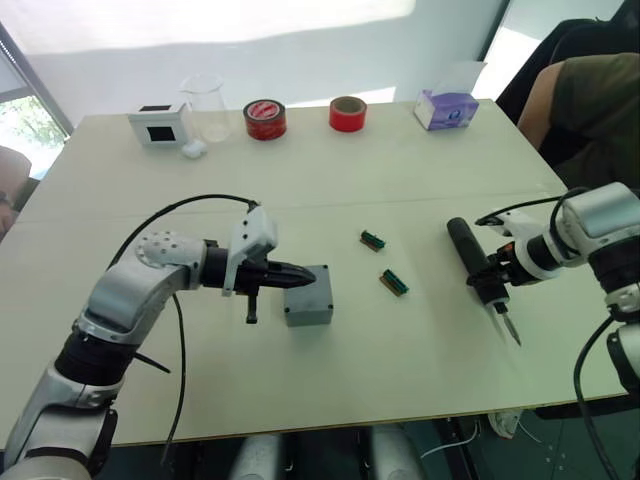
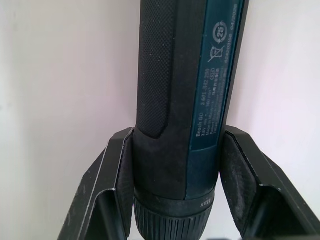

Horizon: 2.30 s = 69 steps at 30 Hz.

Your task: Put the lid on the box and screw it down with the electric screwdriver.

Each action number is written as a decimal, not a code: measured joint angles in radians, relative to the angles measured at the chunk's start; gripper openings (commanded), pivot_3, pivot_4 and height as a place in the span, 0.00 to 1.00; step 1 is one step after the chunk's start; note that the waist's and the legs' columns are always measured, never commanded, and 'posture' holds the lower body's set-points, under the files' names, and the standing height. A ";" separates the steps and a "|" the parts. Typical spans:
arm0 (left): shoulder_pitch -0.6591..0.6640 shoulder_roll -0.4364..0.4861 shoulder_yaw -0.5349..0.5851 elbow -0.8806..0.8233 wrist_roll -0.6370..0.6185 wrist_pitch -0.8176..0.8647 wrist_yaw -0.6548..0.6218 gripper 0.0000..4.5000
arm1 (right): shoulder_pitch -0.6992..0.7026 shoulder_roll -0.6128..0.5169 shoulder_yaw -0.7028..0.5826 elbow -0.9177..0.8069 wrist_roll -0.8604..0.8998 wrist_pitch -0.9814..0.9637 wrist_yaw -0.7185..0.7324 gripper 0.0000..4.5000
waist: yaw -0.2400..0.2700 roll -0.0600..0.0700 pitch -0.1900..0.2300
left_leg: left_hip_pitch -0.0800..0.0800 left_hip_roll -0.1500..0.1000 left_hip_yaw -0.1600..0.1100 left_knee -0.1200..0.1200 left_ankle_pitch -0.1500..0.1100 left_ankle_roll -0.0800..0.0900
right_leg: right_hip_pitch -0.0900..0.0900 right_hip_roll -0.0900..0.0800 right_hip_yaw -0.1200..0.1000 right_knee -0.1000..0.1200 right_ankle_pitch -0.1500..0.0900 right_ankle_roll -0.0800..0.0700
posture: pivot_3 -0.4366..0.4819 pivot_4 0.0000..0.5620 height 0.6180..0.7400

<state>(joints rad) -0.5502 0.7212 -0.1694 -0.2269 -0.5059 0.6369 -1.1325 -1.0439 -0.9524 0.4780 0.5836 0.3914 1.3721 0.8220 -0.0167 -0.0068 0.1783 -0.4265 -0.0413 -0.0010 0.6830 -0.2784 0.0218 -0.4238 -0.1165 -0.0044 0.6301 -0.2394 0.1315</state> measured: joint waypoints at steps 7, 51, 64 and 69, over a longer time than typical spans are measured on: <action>0.005 0.038 0.035 0.061 0.014 -0.009 -0.007 0.00 | 0.154 0.279 -0.753 -0.471 0.251 -0.371 -0.173 0.41 | 0.001 0.009 0.006 | -0.003 0.003 0.000 -0.005 0.004 -0.008 | -0.005 0.004 0.001 0.002 0.000 0.001 | 0.48 0.27 1.00; 0.015 -0.067 -0.073 0.124 0.128 -0.106 0.004 0.00 | 0.689 0.759 -0.409 -1.018 0.083 -0.880 -0.442 0.41 | 0.004 0.005 0.003 | 0.000 -0.001 -0.004 -0.001 0.003 -0.004 | -0.001 0.002 0.001 0.002 0.000 0.000 | 0.48 0.27 1.00; 0.019 -0.058 -0.072 0.098 0.128 -0.078 0.003 0.00 | 0.709 0.779 -0.390 -1.000 0.043 -0.922 -0.438 0.41 | 0.004 0.005 0.003 | 0.000 -0.001 -0.004 -0.001 0.002 -0.004 | -0.001 0.002 0.001 0.002 0.000 0.000 | 0.48 0.27 1.00; 0.019 -0.058 -0.072 0.098 0.128 -0.076 0.003 0.00 | 0.723 0.777 -0.372 -0.988 0.004 -0.978 -0.423 0.41 | 0.005 0.005 0.003 | 0.000 -0.001 -0.004 -0.001 0.002 -0.004 | 0.000 0.002 0.001 0.002 0.000 0.000 | 0.48 0.27 1.00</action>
<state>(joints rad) -0.5309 0.6633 -0.2417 -0.1292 -0.3783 0.5608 -1.1295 -0.3206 -0.1754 0.1062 -0.4045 0.3949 0.3944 0.3986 -0.0121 -0.0019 0.1811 -0.4262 -0.0425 -0.0052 0.6824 -0.2759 0.0179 -0.4240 -0.1144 -0.0033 0.6324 -0.2393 0.1313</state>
